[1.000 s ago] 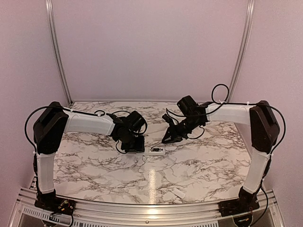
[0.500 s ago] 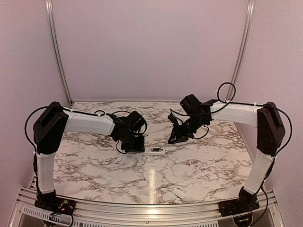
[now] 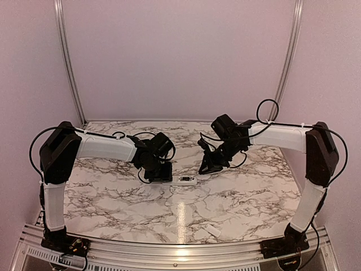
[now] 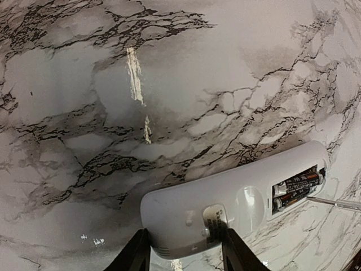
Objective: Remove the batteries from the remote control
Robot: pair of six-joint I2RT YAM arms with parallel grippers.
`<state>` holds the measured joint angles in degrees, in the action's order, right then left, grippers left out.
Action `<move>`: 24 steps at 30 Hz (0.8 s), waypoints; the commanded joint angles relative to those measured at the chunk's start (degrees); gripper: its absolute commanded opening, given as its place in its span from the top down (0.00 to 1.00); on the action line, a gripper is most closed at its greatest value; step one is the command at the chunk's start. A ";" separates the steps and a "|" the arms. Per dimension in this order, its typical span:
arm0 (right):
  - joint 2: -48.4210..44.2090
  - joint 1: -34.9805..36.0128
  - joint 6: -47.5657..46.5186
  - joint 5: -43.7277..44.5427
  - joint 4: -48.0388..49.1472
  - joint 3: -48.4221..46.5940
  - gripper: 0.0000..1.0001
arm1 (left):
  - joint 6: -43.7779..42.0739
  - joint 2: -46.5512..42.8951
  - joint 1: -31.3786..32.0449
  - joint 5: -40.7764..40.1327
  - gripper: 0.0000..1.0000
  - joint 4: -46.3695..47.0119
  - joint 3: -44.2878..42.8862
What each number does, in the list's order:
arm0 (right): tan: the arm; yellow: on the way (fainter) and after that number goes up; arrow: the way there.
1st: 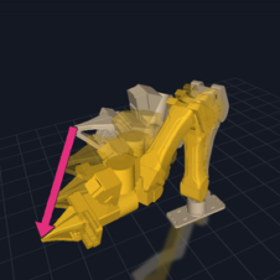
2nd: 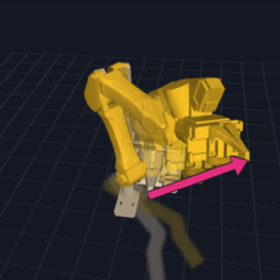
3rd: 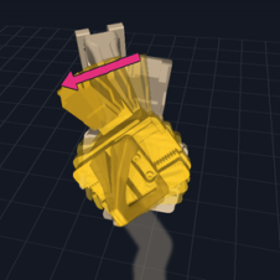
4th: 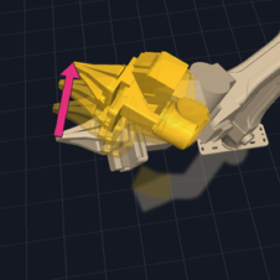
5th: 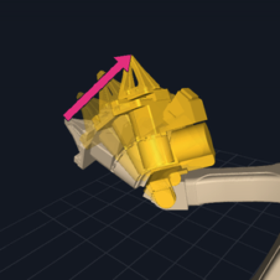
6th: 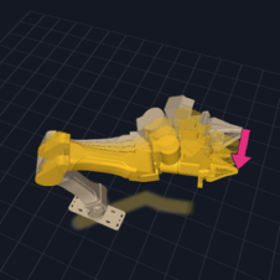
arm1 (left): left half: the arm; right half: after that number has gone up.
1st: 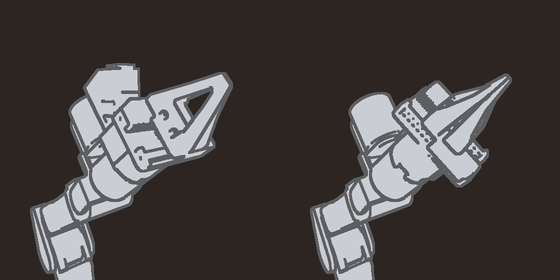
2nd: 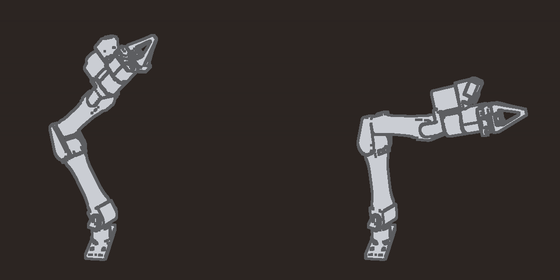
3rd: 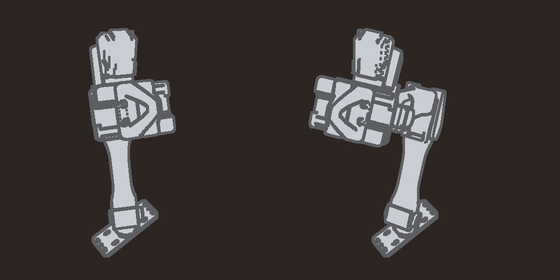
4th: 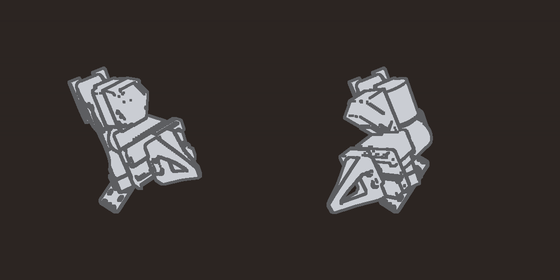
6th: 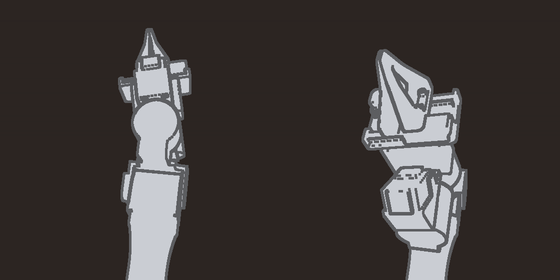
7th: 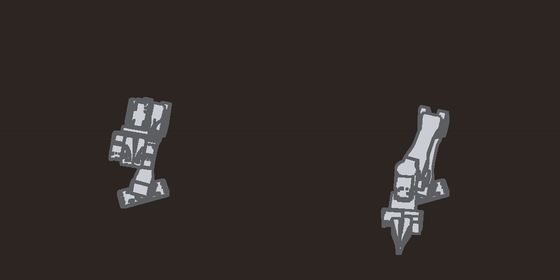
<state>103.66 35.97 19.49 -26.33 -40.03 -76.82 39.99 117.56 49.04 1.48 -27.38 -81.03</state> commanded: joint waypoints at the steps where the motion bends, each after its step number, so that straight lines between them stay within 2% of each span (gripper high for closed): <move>1: 1.07 1.03 1.97 4.02 -1.65 -0.80 1.00 | -0.69 2.15 2.28 4.63 0.55 -0.79 1.14; 11: 2.64 1.04 5.20 7.50 -1.24 -4.11 1.00 | -0.78 2.07 2.27 4.94 0.55 -0.75 1.29; 24: 4.28 1.36 6.74 7.18 0.34 -3.78 1.00 | -0.70 1.45 2.30 4.76 0.55 -0.57 1.88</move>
<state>105.43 36.80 24.71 -22.59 -41.56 -79.81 39.83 117.51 49.06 1.48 -27.29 -80.86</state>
